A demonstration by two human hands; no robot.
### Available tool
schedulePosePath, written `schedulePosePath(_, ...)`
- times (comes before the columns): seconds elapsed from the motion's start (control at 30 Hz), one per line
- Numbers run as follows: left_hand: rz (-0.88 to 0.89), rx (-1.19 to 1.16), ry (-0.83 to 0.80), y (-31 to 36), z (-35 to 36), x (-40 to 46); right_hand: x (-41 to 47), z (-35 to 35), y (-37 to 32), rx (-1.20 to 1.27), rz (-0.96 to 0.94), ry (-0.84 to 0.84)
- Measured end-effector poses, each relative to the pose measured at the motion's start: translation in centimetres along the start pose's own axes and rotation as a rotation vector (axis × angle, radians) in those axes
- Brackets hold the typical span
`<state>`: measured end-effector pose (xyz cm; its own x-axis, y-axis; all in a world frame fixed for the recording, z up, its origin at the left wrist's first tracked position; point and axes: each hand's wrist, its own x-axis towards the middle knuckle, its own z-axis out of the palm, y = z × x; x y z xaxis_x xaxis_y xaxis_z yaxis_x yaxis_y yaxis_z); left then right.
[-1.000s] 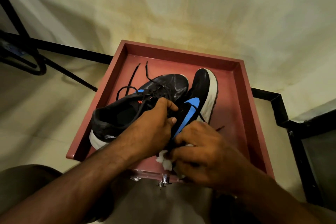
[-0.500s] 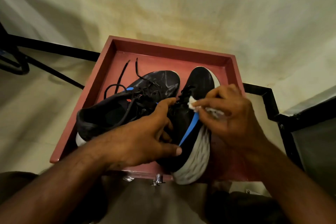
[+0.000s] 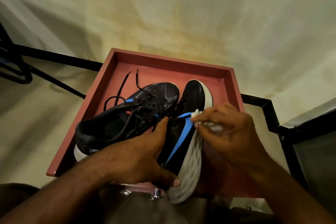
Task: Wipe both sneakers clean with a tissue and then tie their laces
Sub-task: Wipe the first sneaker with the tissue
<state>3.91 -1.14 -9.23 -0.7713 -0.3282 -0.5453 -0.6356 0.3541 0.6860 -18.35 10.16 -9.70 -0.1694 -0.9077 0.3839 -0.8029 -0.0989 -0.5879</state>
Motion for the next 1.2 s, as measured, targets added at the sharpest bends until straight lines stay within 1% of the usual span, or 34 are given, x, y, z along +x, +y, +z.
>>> schedulePosePath(0.07,0.017,0.014,0.016,0.1,0.1,-0.1,-1.5,1.1,-2.5,0.144,-0.111,-0.221)
schedulePosePath(0.1,0.024,0.020,0.034,0.1,0.2,-0.1,-2.2,1.7,-3.5,0.172,-0.173,-0.314)
schedulePosePath(0.13,0.030,0.018,0.043,0.0,0.2,0.0,-2.3,2.0,-3.6,0.168,-0.218,-0.345)
schedulePosePath(0.17,0.032,0.013,0.040,-0.1,0.1,0.1,-1.9,2.2,-3.1,0.143,-0.224,-0.316)
schedulePosePath(0.27,0.010,0.055,0.010,0.2,-0.1,-0.1,0.1,0.8,-0.3,-0.007,-0.066,-0.028)
schedulePosePath(0.3,0.002,0.068,0.010,0.3,-0.1,-0.1,0.3,0.3,0.1,-0.019,-0.027,0.029)
schedulePosePath(0.33,-0.005,0.070,0.014,0.4,0.0,-0.2,0.1,0.3,-0.1,0.007,-0.019,0.025)
schedulePosePath(0.37,-0.002,0.063,0.020,0.6,0.0,-0.2,-0.3,0.6,-0.8,0.055,-0.043,-0.039)
schedulePosePath(0.43,0.017,0.038,0.029,0.5,0.2,-0.1,-1.8,2.0,-3.0,0.116,-0.155,-0.236)
schedulePosePath(0.47,0.021,0.031,0.028,0.4,0.3,-0.1,-2.2,2.5,-3.5,0.097,-0.214,-0.294)
schedulePosePath(0.5,0.016,0.033,0.022,0.2,0.3,0.0,-2.0,2.6,-3.4,0.072,-0.242,-0.300)
schedulePosePath(0.53,0.003,0.046,0.016,0.2,0.2,0.0,-1.4,2.4,-2.6,0.044,-0.224,-0.248)
schedulePosePath(0.6,-0.027,0.096,0.023,0.6,-0.1,-0.1,0.0,1.2,-0.7,-0.042,-0.115,-0.040)
schedulePosePath(0.63,-0.030,0.123,0.031,0.8,-0.2,-0.2,0.3,0.7,0.0,-0.085,-0.054,0.039)
schedulePosePath(0.67,-0.027,0.145,0.040,0.9,-0.3,-0.2,0.1,0.5,0.3,-0.100,-0.013,0.070)
schedulePosePath(0.7,-0.021,0.161,0.050,0.9,-0.4,-0.2,-0.3,0.6,-0.1,-0.072,-0.009,0.047)
schedulePosePath(0.73,-0.014,0.168,0.057,0.8,-0.6,-0.1,-1.0,1.0,-1.1,-0.021,-0.048,-0.020)
schedulePosePath(0.8,0.005,0.155,0.058,0.4,-0.8,-0.1,-2.6,2.4,-3.5,0.057,-0.195,-0.182)
schedulePosePath(0.83,0.014,0.149,0.060,0.2,-0.9,-0.1,-2.9,2.7,-3.8,0.051,-0.260,-0.220)
schedulePosePath(0.87,0.022,0.150,0.067,0.0,-1.1,0.0,-2.5,2.7,-3.6,0.027,-0.287,-0.217)
schedulePosePath(0.9,0.028,0.153,0.075,-0.1,-1.3,-0.1,-1.9,2.3,-2.7,-0.015,-0.261,-0.168)
schedulePosePath(1.0,0.048,0.144,0.088,0.1,-1.5,-0.3,-0.4,0.2,0.2,-0.164,-0.030,0.053)
schedulePosePath(1.03,0.057,0.151,0.089,0.2,-1.4,-0.4,-0.5,-0.2,0.5,-0.190,0.019,0.093)
schedulePosePath(1.07,0.064,0.166,0.087,0.3,-1.3,-0.4,-0.9,-0.1,0.2,-0.176,0.034,0.089)
schedulePosePath(1.13,0.074,0.188,0.079,0.3,-1.1,-0.2,-1.9,1.1,-2.0,-0.062,-0.056,-0.042)
schedulePosePath(1.2,0.079,0.185,0.069,0.2,-1.1,0.0,-2.9,2.4,-3.9,0.003,-0.214,-0.207)
